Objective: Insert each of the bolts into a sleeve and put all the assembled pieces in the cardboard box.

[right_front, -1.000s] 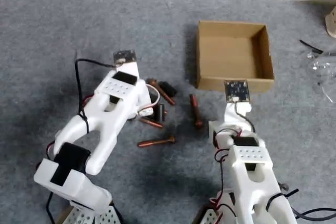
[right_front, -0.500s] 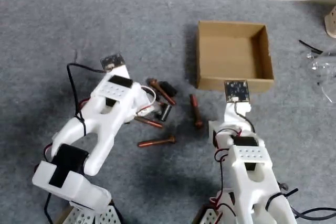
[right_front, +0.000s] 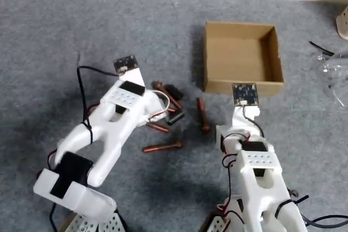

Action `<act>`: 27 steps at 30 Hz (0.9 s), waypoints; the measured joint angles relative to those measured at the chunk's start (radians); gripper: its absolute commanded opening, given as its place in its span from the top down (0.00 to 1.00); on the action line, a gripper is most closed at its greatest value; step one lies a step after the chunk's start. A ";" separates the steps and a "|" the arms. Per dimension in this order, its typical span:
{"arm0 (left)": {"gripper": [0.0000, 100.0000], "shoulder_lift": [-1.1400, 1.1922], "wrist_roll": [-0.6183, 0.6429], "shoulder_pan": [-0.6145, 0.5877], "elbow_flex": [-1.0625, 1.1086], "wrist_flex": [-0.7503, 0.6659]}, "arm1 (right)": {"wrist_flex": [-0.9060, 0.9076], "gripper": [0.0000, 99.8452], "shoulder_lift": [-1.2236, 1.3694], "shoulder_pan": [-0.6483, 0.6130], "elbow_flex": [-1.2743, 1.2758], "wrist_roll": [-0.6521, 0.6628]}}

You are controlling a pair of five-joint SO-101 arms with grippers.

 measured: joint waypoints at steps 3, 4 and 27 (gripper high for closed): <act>0.80 -0.002 0.000 0.018 0.000 0.000 | 0.000 1.00 0.000 0.000 0.000 0.000; 0.80 -0.002 0.000 0.021 0.000 0.000 | 0.000 1.00 0.000 0.000 0.000 0.000; 0.80 0.015 0.061 0.026 0.034 0.038 | 0.000 1.00 0.000 0.000 0.000 0.000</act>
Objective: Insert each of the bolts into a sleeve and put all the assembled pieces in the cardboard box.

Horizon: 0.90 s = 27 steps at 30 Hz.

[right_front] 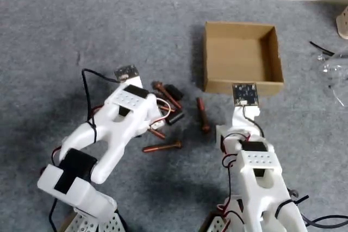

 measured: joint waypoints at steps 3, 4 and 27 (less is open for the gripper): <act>0.80 -0.002 0.012 -0.028 0.040 -0.057 | 0.000 1.00 0.000 0.000 0.000 0.000; 0.80 -0.003 0.015 -0.038 0.051 -0.074 | 0.000 1.00 0.000 0.000 0.000 0.000; 0.98 -0.003 0.106 -0.124 0.058 -0.153 | 0.000 1.00 0.000 0.000 0.000 0.000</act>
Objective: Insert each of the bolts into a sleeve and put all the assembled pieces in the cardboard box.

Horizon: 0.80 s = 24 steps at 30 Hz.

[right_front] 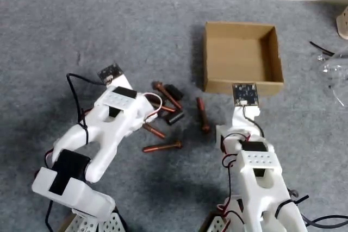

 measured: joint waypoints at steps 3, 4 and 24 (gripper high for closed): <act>0.99 0.000 0.003 0.000 0.005 -0.021 | 0.000 1.00 0.000 0.000 0.000 0.000; 1.00 0.000 0.003 0.000 0.005 -0.023 | 0.000 1.00 0.000 0.000 0.000 0.000; 1.00 -0.265 -0.399 -0.009 -0.044 0.178 | 0.000 1.00 0.000 0.000 0.003 0.002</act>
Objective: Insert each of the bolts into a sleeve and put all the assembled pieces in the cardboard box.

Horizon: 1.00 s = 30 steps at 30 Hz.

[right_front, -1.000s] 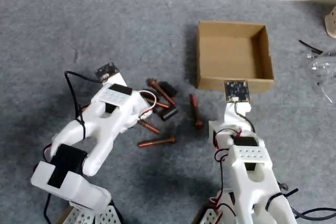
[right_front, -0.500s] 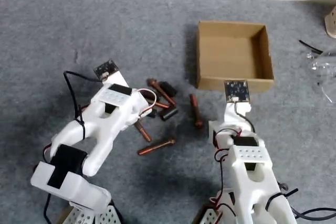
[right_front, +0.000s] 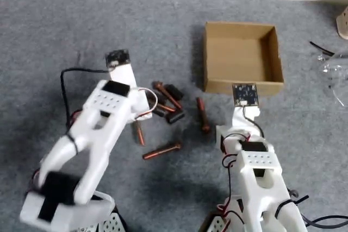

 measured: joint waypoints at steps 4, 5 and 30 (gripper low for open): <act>1.00 -0.173 -0.118 -0.011 0.000 0.049 | 0.000 1.00 0.000 0.000 0.000 0.000; 1.00 -0.219 -0.130 -0.018 0.002 0.055 | 0.000 1.00 0.000 0.000 0.000 0.000; 1.00 -1.211 -0.210 -0.038 0.720 -0.150 | 0.166 1.00 -1.092 -0.074 0.376 0.000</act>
